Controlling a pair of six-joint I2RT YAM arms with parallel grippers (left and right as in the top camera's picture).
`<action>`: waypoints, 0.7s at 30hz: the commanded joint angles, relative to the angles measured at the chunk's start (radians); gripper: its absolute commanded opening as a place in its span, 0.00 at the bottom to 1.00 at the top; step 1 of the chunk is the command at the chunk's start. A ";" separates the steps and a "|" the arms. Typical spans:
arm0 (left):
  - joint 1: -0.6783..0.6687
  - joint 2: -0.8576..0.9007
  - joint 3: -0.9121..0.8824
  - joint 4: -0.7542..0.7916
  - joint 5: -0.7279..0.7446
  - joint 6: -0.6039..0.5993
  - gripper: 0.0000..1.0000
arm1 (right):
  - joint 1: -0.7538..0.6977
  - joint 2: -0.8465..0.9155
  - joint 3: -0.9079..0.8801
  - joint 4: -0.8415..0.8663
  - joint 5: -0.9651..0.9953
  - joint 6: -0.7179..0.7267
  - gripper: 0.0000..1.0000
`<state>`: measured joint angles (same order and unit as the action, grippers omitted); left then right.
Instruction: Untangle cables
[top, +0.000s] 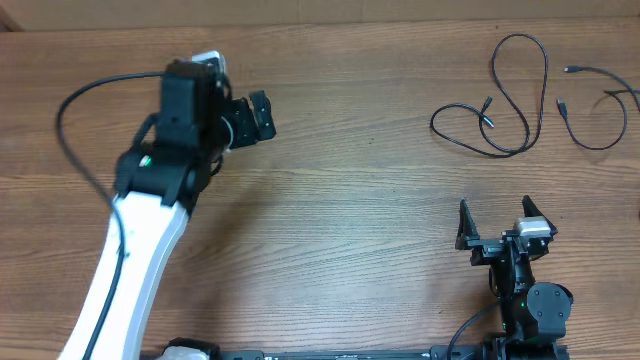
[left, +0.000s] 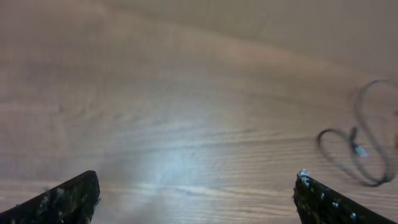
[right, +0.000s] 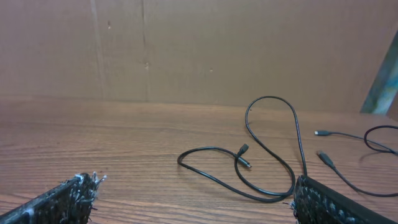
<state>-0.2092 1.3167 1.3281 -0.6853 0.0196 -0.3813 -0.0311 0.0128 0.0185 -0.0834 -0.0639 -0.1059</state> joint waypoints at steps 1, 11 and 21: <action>-0.001 -0.112 0.004 0.010 0.015 0.084 0.99 | -0.003 -0.008 -0.010 0.003 0.002 -0.004 1.00; 0.000 -0.478 0.004 -0.132 -0.113 0.109 1.00 | -0.003 -0.008 -0.010 0.003 0.002 -0.004 1.00; 0.000 -0.763 0.004 -0.365 -0.240 0.116 1.00 | -0.003 -0.008 -0.010 0.003 0.002 -0.004 1.00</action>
<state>-0.2092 0.5854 1.3293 -1.0195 -0.1688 -0.2840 -0.0315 0.0128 0.0185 -0.0837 -0.0631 -0.1059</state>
